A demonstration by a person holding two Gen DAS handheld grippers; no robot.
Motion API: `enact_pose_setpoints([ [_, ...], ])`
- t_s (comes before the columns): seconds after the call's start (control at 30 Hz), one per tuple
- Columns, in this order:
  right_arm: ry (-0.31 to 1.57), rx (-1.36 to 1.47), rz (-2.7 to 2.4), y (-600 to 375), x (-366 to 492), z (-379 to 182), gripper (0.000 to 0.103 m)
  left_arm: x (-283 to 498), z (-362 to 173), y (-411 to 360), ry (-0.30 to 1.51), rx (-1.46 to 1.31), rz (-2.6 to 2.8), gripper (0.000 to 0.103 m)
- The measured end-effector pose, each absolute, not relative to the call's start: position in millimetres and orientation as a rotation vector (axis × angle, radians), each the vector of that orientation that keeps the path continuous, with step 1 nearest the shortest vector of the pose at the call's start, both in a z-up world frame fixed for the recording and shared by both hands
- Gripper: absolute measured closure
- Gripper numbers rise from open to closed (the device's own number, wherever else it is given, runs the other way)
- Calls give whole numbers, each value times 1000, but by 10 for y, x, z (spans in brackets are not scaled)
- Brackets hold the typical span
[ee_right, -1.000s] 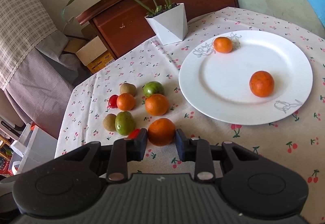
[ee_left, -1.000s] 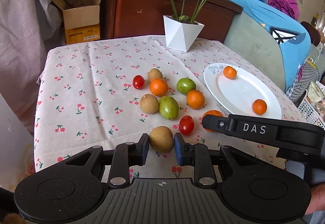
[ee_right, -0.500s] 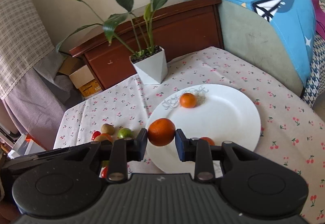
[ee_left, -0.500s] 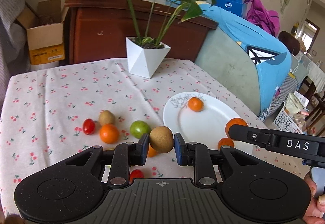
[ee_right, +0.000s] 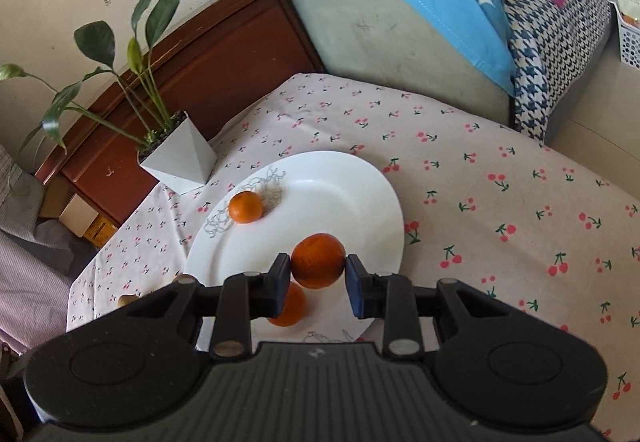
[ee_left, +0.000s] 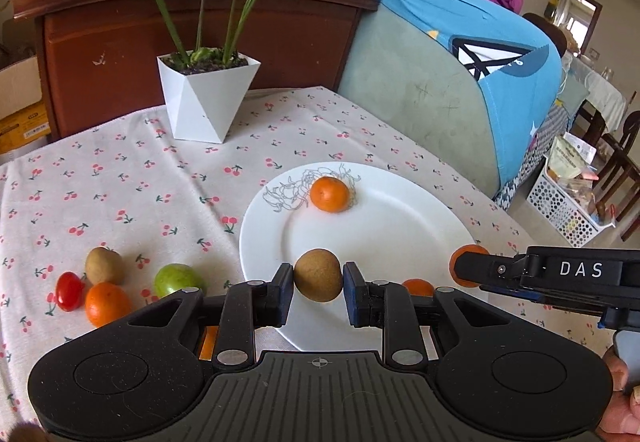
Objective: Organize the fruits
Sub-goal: 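Release the kiwi from the left gripper while the right gripper releases the tangerine onto the plate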
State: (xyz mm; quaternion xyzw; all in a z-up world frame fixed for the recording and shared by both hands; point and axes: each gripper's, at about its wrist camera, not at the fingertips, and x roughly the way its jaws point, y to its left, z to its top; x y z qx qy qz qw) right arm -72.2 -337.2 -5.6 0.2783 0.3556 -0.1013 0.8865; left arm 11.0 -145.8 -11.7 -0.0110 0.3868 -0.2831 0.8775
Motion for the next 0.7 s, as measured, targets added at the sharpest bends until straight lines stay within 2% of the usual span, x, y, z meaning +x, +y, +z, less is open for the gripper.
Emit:
enact_pose_setpoints([
  [0.33, 756, 616, -237, -3398, -672, -136, 71, 169, -138, -1600, 808, -24, -608, 75],
  [0.37, 749, 610, -235, -3390, -674, -120, 71, 170, -110, -1597, 802, -25, -606, 67],
  [0.4, 743, 607, -230, -3384, -670, -105, 71, 169, -79, -1580, 796, -28, -598, 54],
  [0.47, 729, 603, -220, -3371, -668, -75, 70, 164, -20, -1523, 780, -30, -570, 42],
  [0.7, 707, 545, -134, -3197, -628, 21, 68, 222, 107, -1206, 790, -48, -493, 41],
])
